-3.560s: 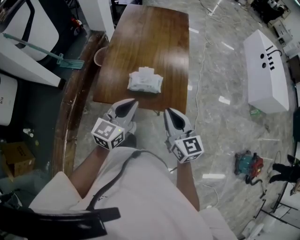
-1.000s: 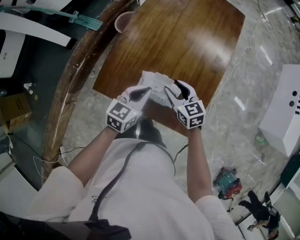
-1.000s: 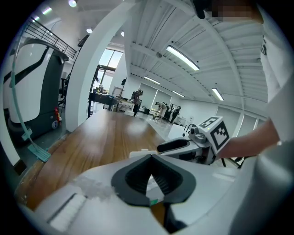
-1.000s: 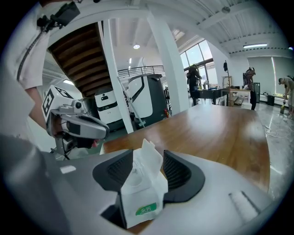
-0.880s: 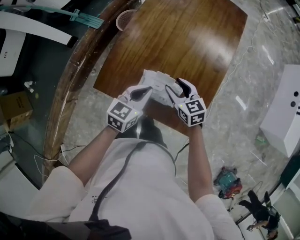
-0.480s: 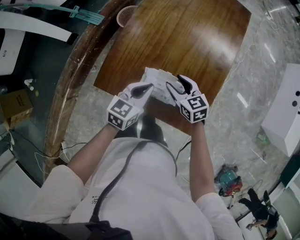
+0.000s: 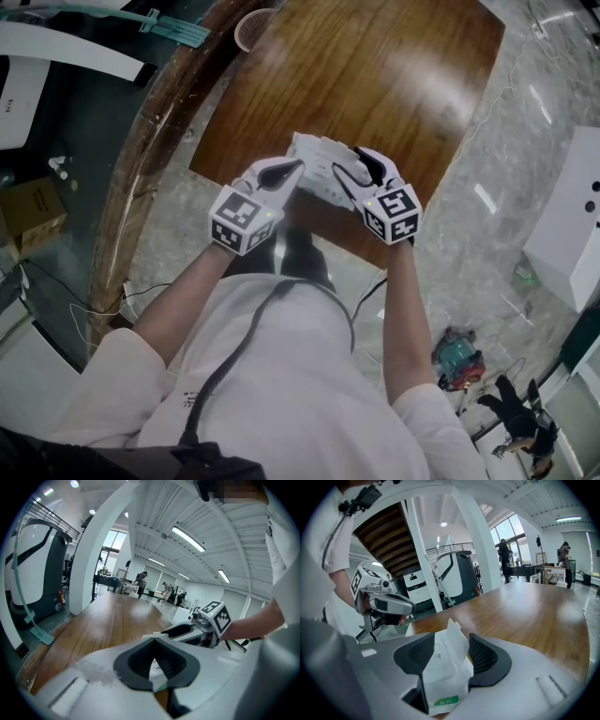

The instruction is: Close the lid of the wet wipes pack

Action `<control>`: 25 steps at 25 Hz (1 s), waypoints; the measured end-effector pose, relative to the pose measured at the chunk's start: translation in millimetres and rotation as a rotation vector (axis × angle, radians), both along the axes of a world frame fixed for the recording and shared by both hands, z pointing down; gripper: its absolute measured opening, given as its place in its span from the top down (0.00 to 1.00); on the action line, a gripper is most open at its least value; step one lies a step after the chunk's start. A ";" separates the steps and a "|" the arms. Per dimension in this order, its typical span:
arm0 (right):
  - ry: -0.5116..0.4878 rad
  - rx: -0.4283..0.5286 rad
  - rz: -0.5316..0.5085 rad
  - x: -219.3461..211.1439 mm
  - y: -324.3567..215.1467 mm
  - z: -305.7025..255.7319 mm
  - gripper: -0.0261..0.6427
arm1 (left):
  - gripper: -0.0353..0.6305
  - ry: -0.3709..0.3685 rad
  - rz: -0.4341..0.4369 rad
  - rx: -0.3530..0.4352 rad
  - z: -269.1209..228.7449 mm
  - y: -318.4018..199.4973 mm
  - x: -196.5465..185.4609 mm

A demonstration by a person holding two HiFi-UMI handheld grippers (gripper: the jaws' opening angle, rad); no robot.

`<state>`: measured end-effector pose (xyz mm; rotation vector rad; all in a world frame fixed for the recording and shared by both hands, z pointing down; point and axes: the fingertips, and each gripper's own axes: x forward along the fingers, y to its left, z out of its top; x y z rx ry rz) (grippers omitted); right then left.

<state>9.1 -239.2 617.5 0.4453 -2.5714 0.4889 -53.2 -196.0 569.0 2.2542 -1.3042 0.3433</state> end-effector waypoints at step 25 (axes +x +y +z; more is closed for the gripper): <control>0.034 0.029 -0.091 -9.6 42.1 -8.6 0.62 | 0.94 0.002 0.024 0.024 -9.4 9.3 -3.6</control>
